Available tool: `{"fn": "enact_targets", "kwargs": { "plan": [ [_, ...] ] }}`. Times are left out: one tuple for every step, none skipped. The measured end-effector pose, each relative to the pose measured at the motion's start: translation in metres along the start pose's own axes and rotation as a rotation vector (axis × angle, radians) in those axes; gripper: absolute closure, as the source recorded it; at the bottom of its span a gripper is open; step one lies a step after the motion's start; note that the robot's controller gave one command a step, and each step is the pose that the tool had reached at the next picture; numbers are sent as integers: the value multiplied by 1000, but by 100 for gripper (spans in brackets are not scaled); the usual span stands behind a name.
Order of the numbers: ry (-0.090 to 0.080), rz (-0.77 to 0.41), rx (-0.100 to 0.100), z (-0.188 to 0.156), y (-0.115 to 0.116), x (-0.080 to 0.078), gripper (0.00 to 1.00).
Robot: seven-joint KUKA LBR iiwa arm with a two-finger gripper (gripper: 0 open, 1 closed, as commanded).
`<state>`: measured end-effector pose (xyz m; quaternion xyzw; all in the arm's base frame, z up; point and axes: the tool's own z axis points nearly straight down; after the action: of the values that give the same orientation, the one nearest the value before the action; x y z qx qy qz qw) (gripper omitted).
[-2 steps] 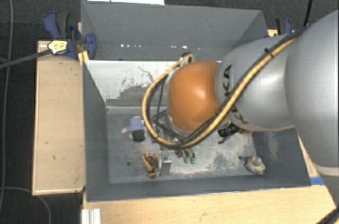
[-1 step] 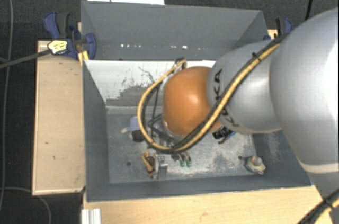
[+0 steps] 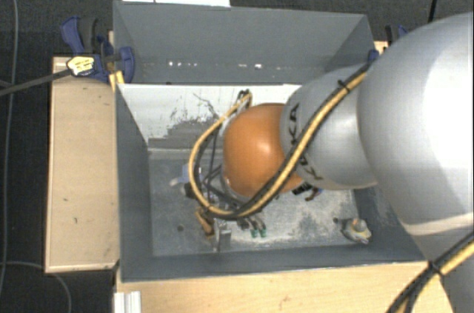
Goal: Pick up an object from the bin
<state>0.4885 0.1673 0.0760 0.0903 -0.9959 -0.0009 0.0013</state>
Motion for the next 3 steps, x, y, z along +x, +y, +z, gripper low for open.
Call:
{"fn": "enact_targets", "kwargs": {
  "plan": [
    [0, 5, 0, 0, 0, 0, 100],
    [0, 8, 0, 0, 0, 0, 100],
    [0, 12, 0, 0, 0, 0, 100]
  ]
}}
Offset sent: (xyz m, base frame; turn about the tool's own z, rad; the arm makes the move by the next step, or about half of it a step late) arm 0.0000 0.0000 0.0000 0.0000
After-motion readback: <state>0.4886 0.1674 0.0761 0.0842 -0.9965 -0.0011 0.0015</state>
